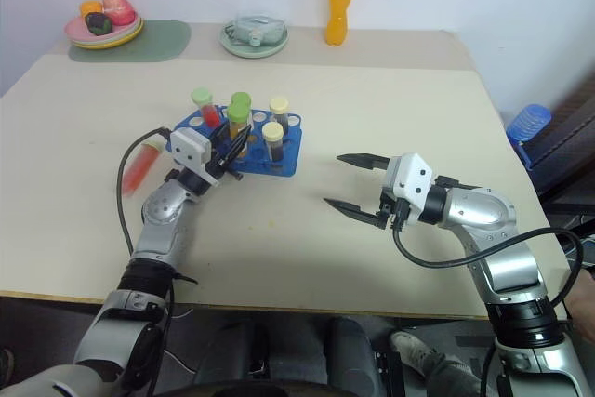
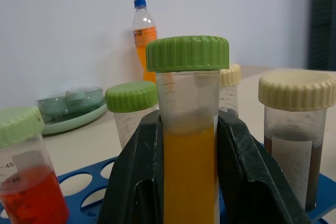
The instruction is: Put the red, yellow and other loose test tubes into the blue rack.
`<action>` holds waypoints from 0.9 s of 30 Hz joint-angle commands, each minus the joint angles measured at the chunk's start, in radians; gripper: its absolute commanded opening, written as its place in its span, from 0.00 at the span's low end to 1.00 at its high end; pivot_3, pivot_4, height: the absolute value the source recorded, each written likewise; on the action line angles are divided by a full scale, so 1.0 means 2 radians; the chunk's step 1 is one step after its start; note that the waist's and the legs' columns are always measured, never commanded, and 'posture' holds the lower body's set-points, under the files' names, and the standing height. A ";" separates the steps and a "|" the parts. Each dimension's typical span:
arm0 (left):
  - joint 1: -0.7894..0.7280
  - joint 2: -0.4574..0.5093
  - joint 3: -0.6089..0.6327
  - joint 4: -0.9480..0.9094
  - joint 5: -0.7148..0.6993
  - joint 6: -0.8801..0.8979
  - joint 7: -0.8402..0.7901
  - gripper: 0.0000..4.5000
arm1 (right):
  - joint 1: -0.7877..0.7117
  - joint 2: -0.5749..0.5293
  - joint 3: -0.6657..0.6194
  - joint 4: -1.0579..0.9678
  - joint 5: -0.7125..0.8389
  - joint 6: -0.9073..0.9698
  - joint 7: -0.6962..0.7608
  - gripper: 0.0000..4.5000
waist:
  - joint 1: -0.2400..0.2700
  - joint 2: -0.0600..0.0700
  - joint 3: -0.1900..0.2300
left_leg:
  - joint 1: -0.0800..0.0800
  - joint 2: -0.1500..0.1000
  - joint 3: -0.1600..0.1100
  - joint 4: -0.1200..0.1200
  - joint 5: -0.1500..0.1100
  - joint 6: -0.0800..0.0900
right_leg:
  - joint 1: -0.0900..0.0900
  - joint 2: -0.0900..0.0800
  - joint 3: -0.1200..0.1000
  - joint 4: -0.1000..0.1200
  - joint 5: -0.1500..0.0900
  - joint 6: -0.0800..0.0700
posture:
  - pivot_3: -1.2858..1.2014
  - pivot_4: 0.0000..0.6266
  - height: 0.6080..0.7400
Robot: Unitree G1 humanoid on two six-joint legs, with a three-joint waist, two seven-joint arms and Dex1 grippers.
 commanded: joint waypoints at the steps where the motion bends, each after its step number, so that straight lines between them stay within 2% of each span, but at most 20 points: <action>1: 0.018 -0.004 0.003 -0.012 -0.038 0.016 -0.040 0.28 | -0.009 -0.003 -0.013 -0.021 0.008 -0.001 -0.003 0.82 | 0.000 0.000 0.000 | 0.000 0.000 0.000 0.000 0.000 0.000 | 0.000 0.000 0.000 0.000 0.000 0.000 | 0.52 0.24 1.00; 4: 0.020 -0.005 0.006 -0.021 -0.033 0.013 -0.030 0.57 | -0.010 -0.003 -0.013 -0.018 0.007 -0.003 -0.002 0.82 | 0.000 0.000 0.000 | 0.000 0.000 0.000 0.000 0.000 0.000 | 0.000 0.000 0.000 0.000 0.000 0.000 | 0.52 0.24 1.00; 7: 0.022 0.001 0.003 -0.032 -0.002 0.013 -0.010 0.91 | -0.009 -0.001 -0.011 -0.016 0.006 -0.005 -0.001 0.82 | 0.001 0.000 0.000 | 0.000 0.000 0.000 0.000 0.000 0.000 | 0.000 0.000 0.000 0.000 0.000 0.000 | 0.52 0.24 1.00; 10: 0.032 0.005 0.007 -0.065 -0.038 0.026 -0.038 0.91 | -0.008 0.002 -0.008 -0.012 0.004 -0.010 -0.001 0.82 | 0.001 0.000 0.000 | 0.000 0.000 0.000 0.000 -0.001 0.002 | 0.000 0.000 0.000 0.000 0.000 0.000 | 0.52 0.24 1.00; 15: 0.050 0.026 0.018 -0.130 -0.048 0.038 -0.041 0.91 | -0.009 0.009 -0.002 0.001 0.001 -0.019 0.002 0.82 | 0.000 0.000 0.000 | 0.000 0.000 0.000 0.000 -0.001 0.002 | 0.000 0.000 0.000 0.000 0.000 0.000 | 0.52 0.24 1.00; 19: 0.059 0.046 0.040 -0.182 -0.079 0.097 -0.031 0.91 | -0.011 0.013 0.002 0.009 0.000 -0.026 0.005 0.82 | 0.000 0.000 0.000 | 0.000 0.000 0.000 0.000 -0.001 0.002 | 0.000 0.000 0.000 0.000 0.000 0.000 | 0.52 0.24 1.00; 23: 0.053 0.113 0.113 -0.230 -0.157 0.221 -0.011 0.91 | -0.020 0.025 0.012 0.027 -0.004 -0.038 0.010 0.82 | -0.006 0.000 0.000 | 0.000 0.001 0.000 0.000 -0.001 0.002 | 0.000 0.000 0.000 0.001 0.000 0.000 | 0.52 0.24 1.00; 27: 0.026 0.213 0.142 -0.203 -0.136 0.397 0.050 0.91 | -0.032 0.037 0.022 0.045 -0.008 -0.050 0.015 0.82 | -0.010 0.000 0.000 | 0.000 0.001 0.000 0.000 -0.001 0.002 | 0.000 0.000 0.000 0.001 0.000 0.000 | 0.52 0.24 1.00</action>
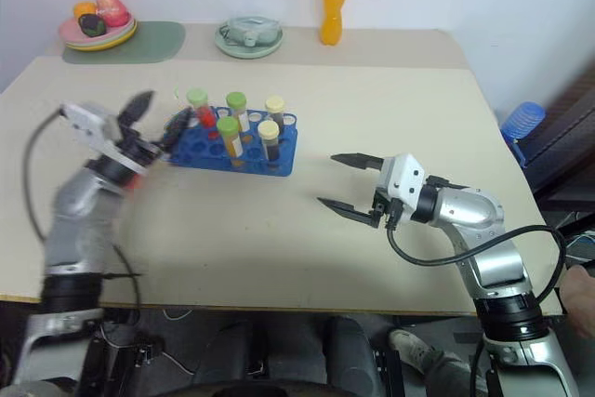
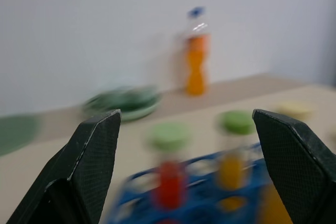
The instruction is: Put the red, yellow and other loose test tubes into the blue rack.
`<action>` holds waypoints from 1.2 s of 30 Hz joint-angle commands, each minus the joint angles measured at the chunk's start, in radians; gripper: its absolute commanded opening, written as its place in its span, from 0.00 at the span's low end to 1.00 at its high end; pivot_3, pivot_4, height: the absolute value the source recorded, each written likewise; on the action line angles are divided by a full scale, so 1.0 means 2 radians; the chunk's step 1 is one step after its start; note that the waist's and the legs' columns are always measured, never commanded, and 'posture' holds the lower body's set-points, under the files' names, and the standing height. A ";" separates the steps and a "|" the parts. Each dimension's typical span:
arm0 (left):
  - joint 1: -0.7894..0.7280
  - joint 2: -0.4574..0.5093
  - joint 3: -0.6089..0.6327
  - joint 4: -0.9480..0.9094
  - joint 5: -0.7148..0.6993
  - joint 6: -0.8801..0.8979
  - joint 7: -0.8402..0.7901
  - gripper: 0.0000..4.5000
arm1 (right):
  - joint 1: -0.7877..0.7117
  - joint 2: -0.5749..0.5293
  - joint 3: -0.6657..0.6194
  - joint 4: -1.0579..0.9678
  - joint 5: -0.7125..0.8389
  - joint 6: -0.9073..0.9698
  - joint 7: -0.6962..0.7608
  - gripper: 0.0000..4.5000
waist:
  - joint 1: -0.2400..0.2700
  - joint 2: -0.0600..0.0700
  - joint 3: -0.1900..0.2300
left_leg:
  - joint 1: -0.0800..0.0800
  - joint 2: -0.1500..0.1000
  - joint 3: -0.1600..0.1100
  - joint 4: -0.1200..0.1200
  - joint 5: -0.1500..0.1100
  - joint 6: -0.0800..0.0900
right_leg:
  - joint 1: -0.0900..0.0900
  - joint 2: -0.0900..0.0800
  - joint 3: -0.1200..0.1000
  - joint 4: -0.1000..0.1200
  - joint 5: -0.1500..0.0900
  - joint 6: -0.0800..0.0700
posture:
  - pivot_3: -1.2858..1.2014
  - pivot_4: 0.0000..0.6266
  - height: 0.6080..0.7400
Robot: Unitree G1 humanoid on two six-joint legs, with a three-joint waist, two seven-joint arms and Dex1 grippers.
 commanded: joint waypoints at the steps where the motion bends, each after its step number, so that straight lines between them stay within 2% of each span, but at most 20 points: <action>1: -0.028 0.052 0.031 0.010 -0.002 0.106 0.031 0.91 | -0.017 0.010 0.003 0.007 -0.002 -0.019 0.005 0.82 | -0.001 0.000 0.000 | 0.000 0.000 0.000 0.000 0.000 0.000 | 0.000 0.000 0.000 0.000 0.000 0.000 | 0.52 0.24 1.00; 2: -0.041 0.072 0.037 0.025 -0.010 0.134 0.023 0.91 | -0.019 0.013 0.005 0.012 -0.003 -0.022 0.007 0.82 | 0.000 0.000 0.000 | 0.000 0.000 0.000 0.000 0.000 0.000 | 0.000 0.000 0.000 0.000 0.000 0.000 | 0.52 0.24 1.00; 4: -0.071 0.126 0.014 0.065 0.020 0.207 0.020 0.91 | -0.024 0.018 0.009 0.019 -0.006 -0.026 0.008 0.82 | 0.000 0.000 0.000 | 0.000 0.000 0.000 0.000 0.002 -0.003 | 0.000 0.000 0.000 0.000 0.000 0.000 | 0.52 0.24 1.00; 6: -0.110 0.175 -0.038 0.097 0.047 0.304 0.004 0.91 | -0.027 0.021 0.011 0.024 -0.007 -0.030 0.009 0.82 | -0.001 -0.001 0.000 | 0.000 0.000 0.000 0.000 0.002 -0.003 | 0.000 0.000 0.000 0.000 0.000 0.000 | 0.52 0.24 1.00; 10: -0.182 0.210 -0.127 0.149 0.067 0.407 -0.070 0.91 | -0.030 0.026 0.014 0.029 -0.011 -0.036 0.009 0.82 | 0.002 0.000 0.000 | 0.000 0.000 0.001 0.000 0.002 -0.003 | 0.000 0.000 0.000 0.000 0.000 0.000 | 0.52 0.24 1.00; 15: -0.265 0.199 -0.181 0.220 0.083 0.470 -0.123 0.91 | -0.025 0.026 0.012 0.022 -0.010 -0.033 0.006 0.82 | 0.000 -0.001 0.001 | 0.000 0.000 0.001 0.000 0.002 -0.003 | -0.001 0.000 0.000 0.001 0.000 0.000 | 0.52 0.24 1.00; 23: -0.317 0.164 -0.252 0.313 0.146 0.463 -0.160 0.91 | 0.001 0.017 0.004 -0.008 -0.006 -0.019 -0.006 0.82 | 0.000 -0.001 0.001 | 0.000 0.000 0.001 0.000 0.002 -0.004 | -0.001 0.001 0.000 0.001 0.000 0.000 | 0.52 0.24 1.00; 35: -0.348 0.130 -0.268 0.380 0.204 0.447 -0.173 0.91 | 0.009 0.011 0.004 -0.063 0.022 0.032 -0.015 0.82 | 0.000 -0.001 0.001 | -0.001 0.000 0.001 0.000 0.002 -0.004 | -0.001 0.000 0.000 0.001 0.000 0.000 | 0.52 0.24 1.00; 36: -0.349 0.129 -0.267 0.382 0.207 0.446 -0.173 0.86 | 0.008 0.011 0.004 -0.064 0.022 0.034 -0.015 0.82 | 0.000 -0.001 0.001 | -0.001 0.000 0.001 0.000 0.002 -0.004 | -0.001 0.000 0.000 0.001 0.000 0.000 | 0.52 0.24 1.00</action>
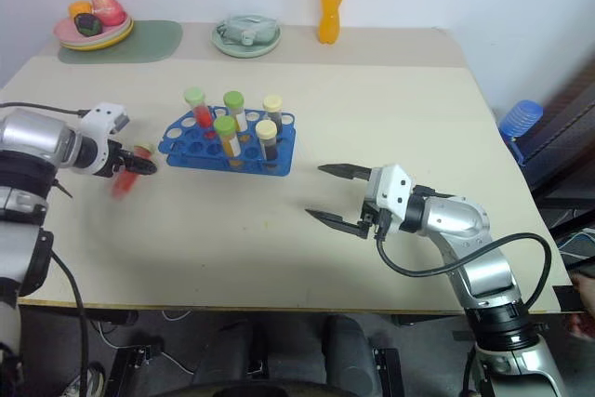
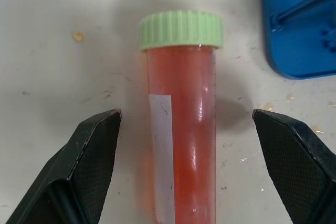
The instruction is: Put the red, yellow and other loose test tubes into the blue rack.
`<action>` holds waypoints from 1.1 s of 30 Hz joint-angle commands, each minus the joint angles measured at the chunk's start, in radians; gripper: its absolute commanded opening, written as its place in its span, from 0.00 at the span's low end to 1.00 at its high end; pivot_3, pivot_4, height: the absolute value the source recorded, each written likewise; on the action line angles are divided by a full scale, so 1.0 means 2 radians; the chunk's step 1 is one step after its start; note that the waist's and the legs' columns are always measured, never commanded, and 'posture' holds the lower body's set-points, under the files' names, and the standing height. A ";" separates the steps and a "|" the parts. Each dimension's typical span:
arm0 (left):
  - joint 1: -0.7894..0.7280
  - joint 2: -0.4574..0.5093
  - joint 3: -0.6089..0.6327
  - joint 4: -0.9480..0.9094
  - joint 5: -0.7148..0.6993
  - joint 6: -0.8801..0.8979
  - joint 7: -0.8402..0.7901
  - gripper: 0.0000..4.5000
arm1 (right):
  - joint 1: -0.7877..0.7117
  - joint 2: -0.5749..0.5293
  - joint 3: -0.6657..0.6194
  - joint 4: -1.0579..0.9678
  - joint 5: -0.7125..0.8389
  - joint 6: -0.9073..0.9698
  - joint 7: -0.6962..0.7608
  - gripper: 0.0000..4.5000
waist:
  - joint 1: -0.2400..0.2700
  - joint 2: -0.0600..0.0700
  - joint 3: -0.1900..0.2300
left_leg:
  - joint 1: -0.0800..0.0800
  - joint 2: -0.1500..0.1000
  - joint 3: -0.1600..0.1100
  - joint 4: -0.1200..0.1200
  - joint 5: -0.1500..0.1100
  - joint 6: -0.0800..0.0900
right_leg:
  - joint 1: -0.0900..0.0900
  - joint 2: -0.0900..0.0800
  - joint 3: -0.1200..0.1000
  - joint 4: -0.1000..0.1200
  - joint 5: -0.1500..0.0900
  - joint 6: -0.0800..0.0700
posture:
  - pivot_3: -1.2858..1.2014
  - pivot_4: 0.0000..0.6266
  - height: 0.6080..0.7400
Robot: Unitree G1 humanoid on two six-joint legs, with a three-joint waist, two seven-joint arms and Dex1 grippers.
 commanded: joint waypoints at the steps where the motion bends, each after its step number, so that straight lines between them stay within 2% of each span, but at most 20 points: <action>1: -0.015 -0.001 0.004 0.007 0.016 -0.007 -0.001 0.79 | -0.011 0.000 -0.010 -0.022 0.012 0.006 -0.004 0.82 | 0.000 0.000 0.000 | 0.000 0.000 0.000 0.000 0.000 0.000 | 0.000 0.000 0.000 0.000 0.000 0.000 | 0.52 0.24 1.00; 4: -0.015 -0.003 0.005 0.002 0.023 -0.001 -0.002 0.52 | -0.016 -0.001 -0.010 -0.023 0.014 0.010 -0.004 0.82 | 0.000 0.000 0.000 | 0.000 0.000 0.000 0.000 0.000 0.000 | 0.000 0.000 0.000 0.000 0.000 0.000 | 0.52 0.24 1.00; 5: -0.015 -0.004 0.006 0.000 0.024 0.002 -0.003 0.38 | -0.017 -0.002 -0.010 -0.022 0.014 0.011 -0.004 0.82 | 0.000 0.000 0.000 | 0.000 0.000 0.000 0.000 0.000 0.000 | 0.000 0.000 0.000 0.000 0.000 0.000 | 0.52 0.24 1.00; 7: -0.012 -0.002 0.008 -0.009 0.024 0.009 -0.004 0.18 | -0.019 -0.001 -0.010 -0.021 0.013 0.012 -0.003 0.82 | 0.000 0.000 0.000 | 0.000 0.000 0.000 0.000 0.000 0.000 | 0.000 0.000 0.000 0.000 0.000 0.000 | 0.52 0.24 1.00; 13: 0.013 0.022 0.037 -0.071 0.009 0.051 -0.004 0.17 | -0.023 0.003 -0.006 -0.010 0.008 0.005 0.001 0.82 | -0.002 0.000 0.000 | 0.000 0.000 0.000 0.000 0.000 0.000 | 0.000 0.000 0.000 0.000 0.000 0.000 | 0.52 0.24 1.00; 16: 0.049 0.037 0.101 -0.150 -0.018 0.050 0.008 0.17 | -0.030 0.006 -0.004 0.001 0.007 -0.001 0.006 0.82 | -0.003 0.000 0.000 | 0.000 0.000 0.000 0.000 0.000 0.000 | 0.000 0.000 0.000 0.000 0.000 0.000 | 0.52 0.24 1.00; 18: 0.084 0.028 0.182 -0.207 -0.046 0.001 0.030 0.17 | -0.036 0.008 -0.002 0.009 0.006 -0.003 0.009 0.82 | -0.002 0.000 0.000 | 0.000 0.000 0.000 0.000 0.000 0.000 | 0.000 0.000 0.000 0.000 0.000 0.000 | 0.52 0.24 1.00; 22: 0.182 -0.017 0.307 -0.338 -0.089 -0.135 0.070 0.17 | -0.050 0.008 0.001 0.023 0.007 -0.007 0.019 0.82 | -0.001 0.000 0.000 | 0.000 0.000 0.000 0.001 0.000 0.000 | 0.000 -0.001 0.000 0.001 0.000 0.000 | 0.52 0.24 1.00; 24: 0.215 -0.045 0.339 -0.388 -0.112 -0.163 0.081 0.17 | -0.057 0.007 0.001 0.031 0.007 -0.010 0.026 0.82 | 0.001 0.000 0.000 | 0.000 0.000 0.000 0.000 0.000 0.000 | 0.000 -0.001 0.000 0.000 0.000 0.000 | 0.52 0.24 1.00; 25: 0.226 -0.054 0.345 -0.403 -0.124 -0.164 0.079 0.17 | -0.059 0.007 0.000 0.036 0.007 -0.012 0.029 0.82 | 0.002 0.000 0.000 | 0.000 0.000 0.000 0.001 0.000 0.000 | 0.000 -0.001 0.000 0.000 0.000 0.000 | 0.52 0.24 1.00; 29: 0.281 -0.122 0.344 -0.456 -0.120 -0.313 0.101 0.17 | -0.063 0.003 -0.003 0.040 0.006 -0.015 0.034 0.82 | 0.001 0.000 0.000 | 0.000 0.000 0.000 0.001 0.000 0.000 | 0.000 -0.001 0.000 0.000 0.000 0.000 | 0.52 0.24 1.00; 33: 0.300 -0.190 0.338 -0.449 -0.118 -0.440 0.121 0.17 | -0.060 -0.003 -0.009 0.040 0.005 -0.015 0.036 0.82 | 0.002 0.000 0.000 | 0.000 0.000 0.000 0.001 0.000 0.000 | 0.000 -0.001 0.000 0.000 0.000 0.000 | 0.52 0.24 1.00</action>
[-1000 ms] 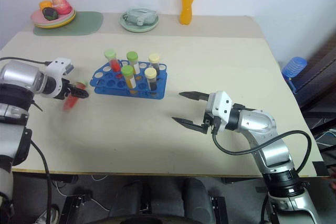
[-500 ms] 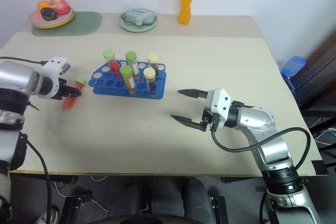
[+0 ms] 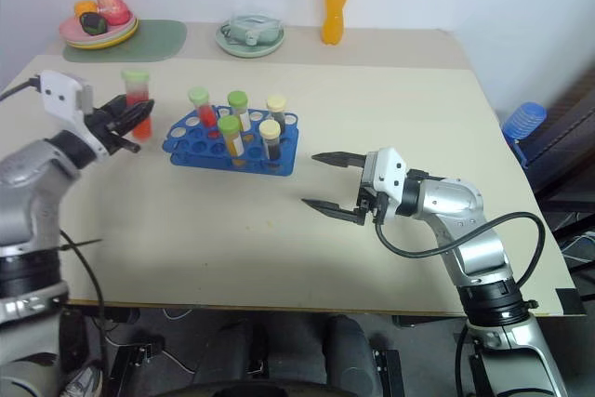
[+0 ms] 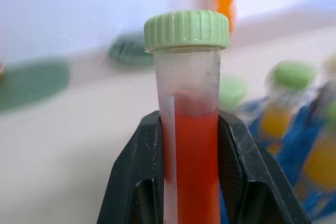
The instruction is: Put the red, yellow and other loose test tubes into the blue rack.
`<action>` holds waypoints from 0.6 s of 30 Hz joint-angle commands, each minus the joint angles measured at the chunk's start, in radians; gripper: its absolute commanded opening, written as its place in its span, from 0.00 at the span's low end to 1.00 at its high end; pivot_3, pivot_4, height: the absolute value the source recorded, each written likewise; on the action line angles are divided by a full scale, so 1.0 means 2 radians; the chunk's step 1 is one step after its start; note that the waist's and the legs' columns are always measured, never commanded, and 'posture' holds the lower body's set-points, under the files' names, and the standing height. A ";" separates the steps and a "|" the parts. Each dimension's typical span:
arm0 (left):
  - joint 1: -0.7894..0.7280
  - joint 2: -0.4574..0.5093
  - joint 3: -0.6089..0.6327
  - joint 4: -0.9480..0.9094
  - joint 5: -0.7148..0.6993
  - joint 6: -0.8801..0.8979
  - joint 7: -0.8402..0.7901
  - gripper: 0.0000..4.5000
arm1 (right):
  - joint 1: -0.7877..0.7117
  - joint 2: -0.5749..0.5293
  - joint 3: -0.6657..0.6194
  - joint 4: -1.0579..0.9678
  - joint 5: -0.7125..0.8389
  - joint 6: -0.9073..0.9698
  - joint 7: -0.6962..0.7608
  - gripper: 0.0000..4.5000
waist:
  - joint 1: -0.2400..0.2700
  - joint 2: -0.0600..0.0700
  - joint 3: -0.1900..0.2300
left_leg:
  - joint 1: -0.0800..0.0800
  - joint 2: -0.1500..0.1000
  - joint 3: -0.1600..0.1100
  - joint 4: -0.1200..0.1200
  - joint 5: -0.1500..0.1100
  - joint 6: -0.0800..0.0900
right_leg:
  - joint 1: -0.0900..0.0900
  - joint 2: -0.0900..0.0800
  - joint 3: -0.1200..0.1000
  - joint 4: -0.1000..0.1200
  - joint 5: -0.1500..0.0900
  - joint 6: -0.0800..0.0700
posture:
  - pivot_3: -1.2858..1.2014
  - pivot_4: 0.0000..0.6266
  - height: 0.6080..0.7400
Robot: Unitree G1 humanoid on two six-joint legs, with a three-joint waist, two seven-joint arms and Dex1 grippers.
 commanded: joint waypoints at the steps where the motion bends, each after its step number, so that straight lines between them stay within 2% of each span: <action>1: 0.005 -0.024 -0.004 -0.003 0.014 -0.120 0.020 0.17 | -0.002 -0.011 -0.020 -0.009 0.002 -0.009 0.001 0.82 | -0.001 0.000 0.000 | 0.000 0.000 0.000 0.000 0.000 0.000 | 0.000 0.000 0.000 0.000 0.000 0.000 | 0.52 0.24 1.00; 4: 0.008 -0.053 -0.031 0.042 0.041 -0.213 0.029 0.17 | 0.009 -0.018 -0.027 -0.016 0.002 -0.009 -0.003 0.82 | -0.001 0.000 0.000 | 0.000 0.000 0.000 0.000 0.000 0.000 | 0.000 0.000 0.000 0.000 0.000 0.000 | 0.52 0.24 1.00; 7: 0.008 -0.061 -0.052 0.087 0.067 -0.279 0.037 0.17 | 0.017 -0.021 -0.034 -0.023 0.002 -0.006 -0.007 0.82 | -0.001 0.000 0.000 | 0.000 0.000 0.000 0.000 0.000 0.000 | 0.000 0.000 0.000 0.000 0.000 0.000 | 0.52 0.24 1.00; 18: -0.010 -0.067 -0.094 0.244 0.101 -0.406 0.062 0.17 | 0.044 -0.037 -0.053 -0.042 0.006 -0.002 -0.020 0.82 | -0.001 0.000 0.000 | 0.000 0.000 0.000 0.000 0.000 0.000 | 0.000 0.000 0.000 0.000 0.000 0.000 | 0.52 0.24 1.00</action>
